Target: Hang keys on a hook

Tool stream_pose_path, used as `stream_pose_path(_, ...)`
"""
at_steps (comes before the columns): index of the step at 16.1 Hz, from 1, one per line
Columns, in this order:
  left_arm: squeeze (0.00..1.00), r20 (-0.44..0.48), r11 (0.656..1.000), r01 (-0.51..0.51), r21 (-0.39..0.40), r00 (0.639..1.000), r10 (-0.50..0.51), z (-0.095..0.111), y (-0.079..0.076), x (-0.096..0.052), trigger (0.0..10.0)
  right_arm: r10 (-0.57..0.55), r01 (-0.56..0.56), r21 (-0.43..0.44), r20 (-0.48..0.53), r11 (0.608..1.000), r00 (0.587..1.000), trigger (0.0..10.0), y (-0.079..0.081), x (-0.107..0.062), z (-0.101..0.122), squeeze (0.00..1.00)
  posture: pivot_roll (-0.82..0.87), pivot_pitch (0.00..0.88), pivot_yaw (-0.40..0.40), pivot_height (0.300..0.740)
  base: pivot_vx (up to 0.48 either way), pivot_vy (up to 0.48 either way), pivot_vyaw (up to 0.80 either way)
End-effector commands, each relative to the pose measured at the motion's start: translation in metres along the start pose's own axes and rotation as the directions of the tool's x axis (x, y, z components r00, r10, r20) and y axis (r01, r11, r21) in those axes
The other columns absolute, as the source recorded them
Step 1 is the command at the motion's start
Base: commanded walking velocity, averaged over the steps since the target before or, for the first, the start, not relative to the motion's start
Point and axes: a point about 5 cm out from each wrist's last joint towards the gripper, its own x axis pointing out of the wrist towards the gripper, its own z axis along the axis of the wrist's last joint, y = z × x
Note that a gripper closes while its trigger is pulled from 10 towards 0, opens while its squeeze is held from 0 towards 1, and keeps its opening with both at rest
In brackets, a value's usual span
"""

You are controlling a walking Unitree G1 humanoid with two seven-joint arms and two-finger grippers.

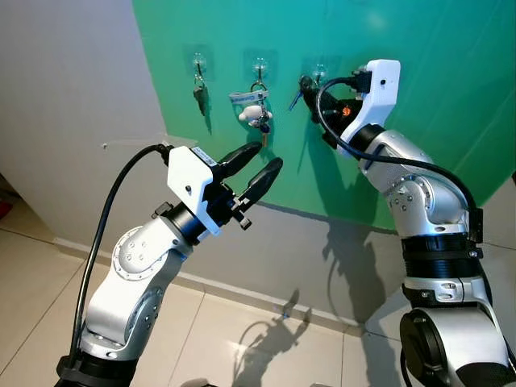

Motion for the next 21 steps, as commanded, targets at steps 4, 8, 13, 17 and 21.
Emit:
stream_pose_path(4, 0.00, 0.007, 1.000, 0.005, 0.026, 1.000, -0.005, 0.006, 0.002, 0.001, 10.0, -0.013, 0.012, -0.010, -0.018, 1.000, 1.000, 0.0, -0.003, 0.003, 0.000, 0.00, 0.05, 0.000, -0.019, 0.740, 0.000, 0.000, 0.00)
stream_pose_path(8, 0.00, 0.004, 1.000, 0.008, 0.025, 1.000, -0.008, 0.006, 0.002, 0.001, 10.0, -0.047, 0.047, 0.006, -0.039, 0.999, 0.998, 0.0, -0.008, 0.005, -0.004, 0.00, 0.05, 0.000, -0.018, 0.740, 0.000, 0.000, 0.00)
stream_pose_path(13, 0.00, 0.008, 1.000, 0.011, 0.026, 1.000, -0.011, 0.006, 0.002, 0.002, 10.0, -0.056, 0.056, 0.006, -0.030, 0.998, 0.998, 0.0, -0.010, 0.004, -0.005, 0.00, 0.05, 0.000, -0.015, 0.740, 0.000, 0.000, 0.00)
stream_pose_path(17, 0.00, 0.009, 1.000, 0.013, 0.028, 1.000, -0.013, 0.006, 0.003, 0.002, 10.0, -0.039, 0.039, -0.023, 0.022, 0.999, 0.999, 0.0, -0.006, 0.004, 0.003, 0.00, 0.05, 0.000, -0.012, 0.740, 0.000, 0.000, 0.00)
stream_pose_path(21, 0.00, 0.009, 0.999, 0.014, 0.030, 1.000, -0.014, 0.006, 0.004, 0.003, 10.0, -0.004, 0.006, -0.055, 0.035, 0.998, 0.999, 0.0, -0.001, 0.004, 0.006, 0.00, 0.05, 0.000, -0.011, 0.740, 0.000, 0.000, 0.00)
